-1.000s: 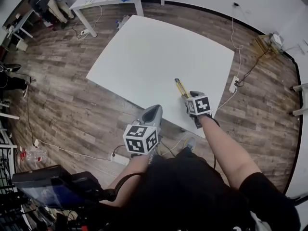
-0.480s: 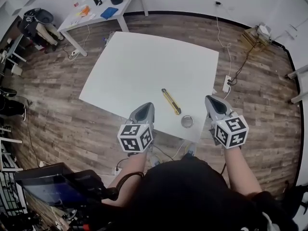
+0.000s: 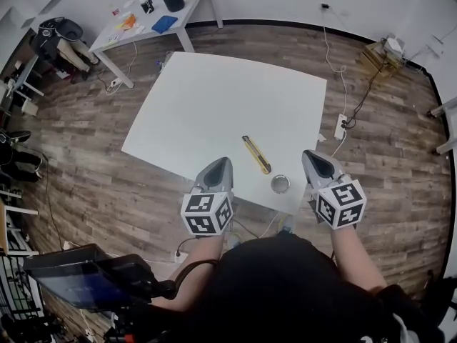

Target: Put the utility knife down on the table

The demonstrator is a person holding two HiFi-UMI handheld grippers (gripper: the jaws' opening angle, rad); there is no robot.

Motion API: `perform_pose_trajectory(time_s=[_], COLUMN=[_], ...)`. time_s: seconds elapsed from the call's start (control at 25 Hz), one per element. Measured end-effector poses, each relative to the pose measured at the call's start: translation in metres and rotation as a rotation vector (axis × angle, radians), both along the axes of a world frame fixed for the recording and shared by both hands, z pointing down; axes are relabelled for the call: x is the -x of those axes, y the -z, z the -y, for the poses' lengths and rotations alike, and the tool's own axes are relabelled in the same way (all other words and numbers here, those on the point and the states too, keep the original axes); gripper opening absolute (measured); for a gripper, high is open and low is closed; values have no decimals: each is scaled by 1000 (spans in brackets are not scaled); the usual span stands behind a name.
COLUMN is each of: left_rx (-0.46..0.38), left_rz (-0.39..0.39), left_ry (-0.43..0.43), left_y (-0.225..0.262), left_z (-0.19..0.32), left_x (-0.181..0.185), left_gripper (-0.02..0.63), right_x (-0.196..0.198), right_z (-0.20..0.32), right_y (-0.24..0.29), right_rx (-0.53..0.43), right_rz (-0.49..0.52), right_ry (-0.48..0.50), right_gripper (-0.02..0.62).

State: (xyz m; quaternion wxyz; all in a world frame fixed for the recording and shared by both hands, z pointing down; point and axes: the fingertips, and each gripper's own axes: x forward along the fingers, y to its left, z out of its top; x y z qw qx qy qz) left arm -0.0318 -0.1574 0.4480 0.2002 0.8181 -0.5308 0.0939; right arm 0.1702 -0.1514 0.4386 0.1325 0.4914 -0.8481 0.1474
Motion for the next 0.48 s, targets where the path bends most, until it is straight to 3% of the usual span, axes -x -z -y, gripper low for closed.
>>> perform_pose_trajectory(time_s=[0.48], left_rx=[18], left_rz=[-8], left_ry=[-4], left_y=[-5], left_z=[-6], left_x=[9], left_gripper=[0], right_x=[15], right_z=[9], right_y=[-1], right_rx=[-7], right_rz=[-1], right_ry=[0], right_gripper=[21])
